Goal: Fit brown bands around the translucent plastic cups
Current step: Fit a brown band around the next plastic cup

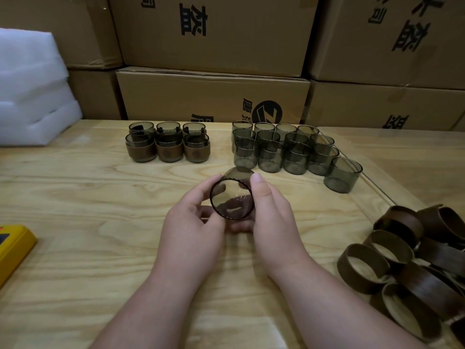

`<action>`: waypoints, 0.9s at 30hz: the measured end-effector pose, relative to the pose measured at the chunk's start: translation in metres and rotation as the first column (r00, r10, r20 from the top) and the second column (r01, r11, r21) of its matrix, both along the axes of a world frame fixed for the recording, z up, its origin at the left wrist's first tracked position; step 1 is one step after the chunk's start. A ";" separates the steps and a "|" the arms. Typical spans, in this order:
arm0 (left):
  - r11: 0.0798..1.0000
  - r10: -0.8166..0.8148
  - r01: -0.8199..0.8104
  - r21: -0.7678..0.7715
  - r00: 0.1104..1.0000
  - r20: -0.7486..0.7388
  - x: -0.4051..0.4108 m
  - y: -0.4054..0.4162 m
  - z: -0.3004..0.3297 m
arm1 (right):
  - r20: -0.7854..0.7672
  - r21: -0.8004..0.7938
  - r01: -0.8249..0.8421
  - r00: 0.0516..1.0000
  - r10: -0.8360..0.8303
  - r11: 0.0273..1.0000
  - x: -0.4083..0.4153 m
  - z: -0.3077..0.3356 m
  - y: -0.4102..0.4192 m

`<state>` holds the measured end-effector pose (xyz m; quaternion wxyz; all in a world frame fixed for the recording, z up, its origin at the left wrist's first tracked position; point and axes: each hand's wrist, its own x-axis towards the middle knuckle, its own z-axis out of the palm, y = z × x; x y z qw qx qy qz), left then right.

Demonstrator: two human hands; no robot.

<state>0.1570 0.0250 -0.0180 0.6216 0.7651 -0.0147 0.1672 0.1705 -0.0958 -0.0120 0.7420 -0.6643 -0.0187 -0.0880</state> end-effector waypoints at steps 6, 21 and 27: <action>0.997 -0.076 0.076 0.023 0.997 -0.023 0.000 0.002 0.000 | 0.050 0.078 0.005 0.999 -0.009 0.997 -0.002 0.001 0.001; 0.987 -0.158 0.158 -0.002 0.987 -0.039 -0.001 0.002 -0.001 | 0.269 -0.134 -0.017 0.962 0.052 0.991 -0.013 0.000 0.006; 0.996 -0.088 0.088 -0.026 0.996 -0.015 0.000 0.001 -0.001 | 0.224 -0.173 -0.063 0.969 0.102 0.983 -0.012 -0.001 0.008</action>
